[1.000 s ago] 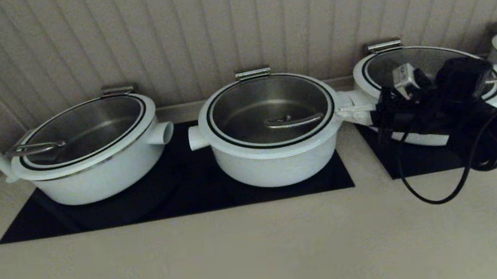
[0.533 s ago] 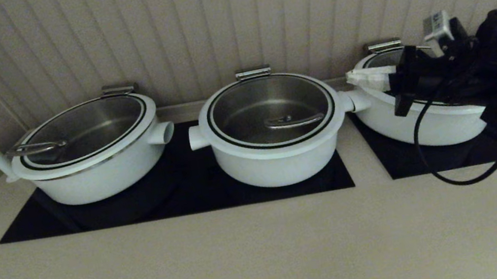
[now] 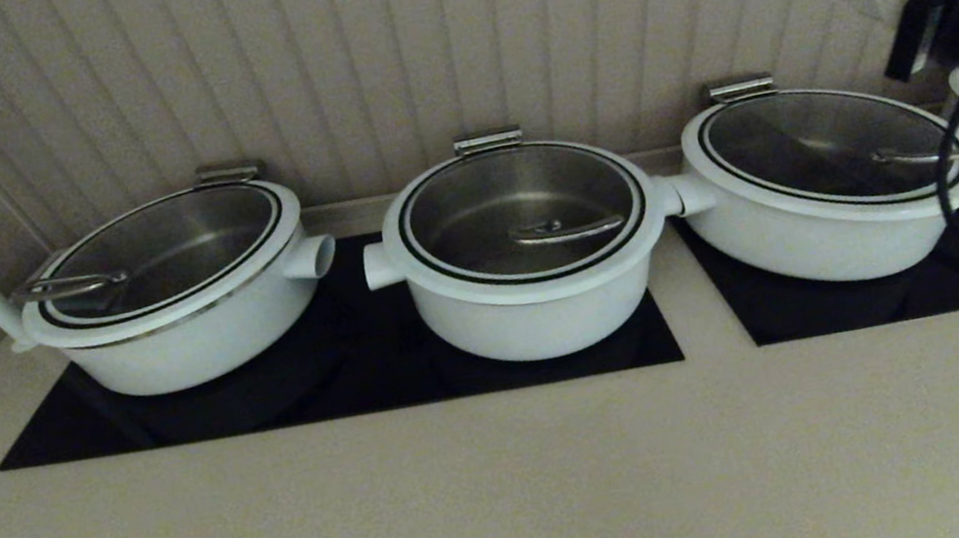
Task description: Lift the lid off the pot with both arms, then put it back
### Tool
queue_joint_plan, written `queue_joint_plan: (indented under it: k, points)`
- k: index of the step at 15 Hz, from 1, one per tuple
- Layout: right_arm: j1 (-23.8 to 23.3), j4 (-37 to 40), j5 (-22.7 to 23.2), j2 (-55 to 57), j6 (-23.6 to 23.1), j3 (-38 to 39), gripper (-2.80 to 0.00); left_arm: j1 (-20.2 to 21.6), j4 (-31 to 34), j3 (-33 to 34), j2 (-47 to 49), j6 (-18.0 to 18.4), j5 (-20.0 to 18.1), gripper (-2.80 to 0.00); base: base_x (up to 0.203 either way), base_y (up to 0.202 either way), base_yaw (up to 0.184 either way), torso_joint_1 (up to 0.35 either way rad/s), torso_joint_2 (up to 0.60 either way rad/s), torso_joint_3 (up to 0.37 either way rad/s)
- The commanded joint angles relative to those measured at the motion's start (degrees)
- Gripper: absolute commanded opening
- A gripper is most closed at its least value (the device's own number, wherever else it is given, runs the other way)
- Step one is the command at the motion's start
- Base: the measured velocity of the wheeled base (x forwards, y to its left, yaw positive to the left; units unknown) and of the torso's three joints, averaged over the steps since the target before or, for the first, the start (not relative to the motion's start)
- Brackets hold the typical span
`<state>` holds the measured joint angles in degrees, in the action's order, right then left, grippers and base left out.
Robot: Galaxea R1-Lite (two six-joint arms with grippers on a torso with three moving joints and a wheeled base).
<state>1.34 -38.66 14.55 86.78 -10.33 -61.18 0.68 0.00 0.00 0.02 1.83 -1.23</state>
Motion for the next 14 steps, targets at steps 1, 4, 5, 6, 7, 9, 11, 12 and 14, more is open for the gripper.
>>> queue_joint_plan:
  k: [1, 4, 5, 6, 7, 9, 11, 12, 14]
  points:
    - [-4.2, 2.7, -5.0, -11.7, 1.5, 7.3, -2.8, 0.0, 0.0, 0.0, 0.0, 0.0, 0.0, -2.8, 0.0, 0.0, 0.0, 0.0, 0.0, 0.0]
    - [-6.8, 3.8, -5.8, -24.9, 4.3, 25.8, -2.8, 0.0, 0.0, 0.0, 0.0, 0.0, 0.0, -2.8, 0.0, 0.0, 0.0, 0.0, 0.0, 0.0]
    - [-7.1, 3.9, -5.8, -29.9, 4.9, 32.4, -2.8, 0.0, 0.0, 0.0, 0.0, 0.0, 0.0, -2.8, 0.0, 0.0, 0.0, 0.0, 0.0, 0.0]
    - [-7.3, 4.1, -5.4, -35.2, 5.3, 38.9, -2.8, 0.0, 0.0, 0.0, 0.0, 0.0, 0.0, -2.8, 0.0, 0.0, 0.0, 0.0, 0.0, 0.0]
    - [-7.4, 4.2, -4.4, -39.7, 5.7, 44.4, -2.8, 0.0, 0.0, 0.0, 0.0, 0.0, 0.0, -2.8, 0.0, 0.0, 0.0, 0.0, 0.0, 0.0]
    - [-7.6, 4.9, -1.8, -48.3, 6.0, 53.7, -2.8, 0.0, 0.0, 0.0, 0.0, 0.0, 0.0, -2.8, 0.0, 0.0, 0.0, 0.0, 0.0, 0.0]
    - [-7.8, 8.9, -0.9, -56.6, 5.0, 58.4, -2.8, 0.0, 0.0, 0.0, 0.0, 0.0, 0.0, -2.8, 0.0, 0.0, 0.0, 0.0, 0.0, 0.0]
    - [-7.8, 13.7, -1.0, -62.1, 4.3, 59.3, -2.8, 0.0, 0.0, 0.0, 0.0, 0.0, 0.0, -2.8, 0.0, 0.0, 0.0, 0.0, 0.0, 0.0]
    - [-7.8, 22.5, -4.1, -70.3, 2.0, 60.1, -2.8, 0.0, 0.0, 0.0, 0.0, 0.0, 0.0, -2.8, 0.0, 0.0, 0.0, 0.0, 0.0, 0.0]
